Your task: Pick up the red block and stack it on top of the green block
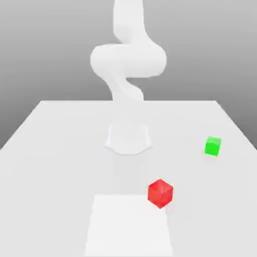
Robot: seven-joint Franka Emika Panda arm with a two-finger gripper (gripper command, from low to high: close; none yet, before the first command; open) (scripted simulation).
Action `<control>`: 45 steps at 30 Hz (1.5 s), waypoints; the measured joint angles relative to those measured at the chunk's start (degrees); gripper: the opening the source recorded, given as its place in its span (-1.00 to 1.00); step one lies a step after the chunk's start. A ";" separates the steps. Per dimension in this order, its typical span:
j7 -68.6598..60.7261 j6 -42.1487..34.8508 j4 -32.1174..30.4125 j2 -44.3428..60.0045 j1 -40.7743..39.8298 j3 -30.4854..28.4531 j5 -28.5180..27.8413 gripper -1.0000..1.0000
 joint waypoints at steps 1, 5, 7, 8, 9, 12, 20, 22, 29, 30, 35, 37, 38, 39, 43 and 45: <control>-1.26 1.41 -1.79 1.77 0.80 -0.06 -0.03 0.00; -6.32 6.83 -8.73 8.71 3.82 -0.21 -0.02 0.00; -8.66 9.53 -12.20 12.16 5.56 -0.53 -0.25 0.00; -9.95 10.89 -13.95 13.90 6.33 -0.59 -0.25 0.00; -11.28 12.27 -15.73 15.66 7.08 -0.63 -0.23 0.00; -15.43 16.53 -21.24 21.21 9.40 -0.72 -0.18 0.00; -24.40 33.28 -31.14 43.12 13.91 0.28 -0.06 0.00; -24.51 37.06 -30.75 47.60 13.82 0.20 -0.14 0.00; -24.37 40.54 -30.22 51.76 13.81 0.14 -0.34 -1.00; -24.33 41.42 -30.09 52.77 13.80 0.14 -0.40 -1.00; -24.48 35.09 -31.13 45.40 13.55 0.45 -0.23 -1.00; -24.60 31.60 -31.71 41.32 13.54 0.53 -0.04 -1.00; -24.65 29.82 -32.00 39.26 13.57 0.51 0.02 -1.00; -24.79 28.33 -32.23 37.49 14.00 0.73 0.29 -1.00; -26.22 25.31 -32.39 33.92 20.14 4.19 3.60 -1.00; -26.91 24.24 -32.40 32.62 23.76 6.21 5.32 -1.00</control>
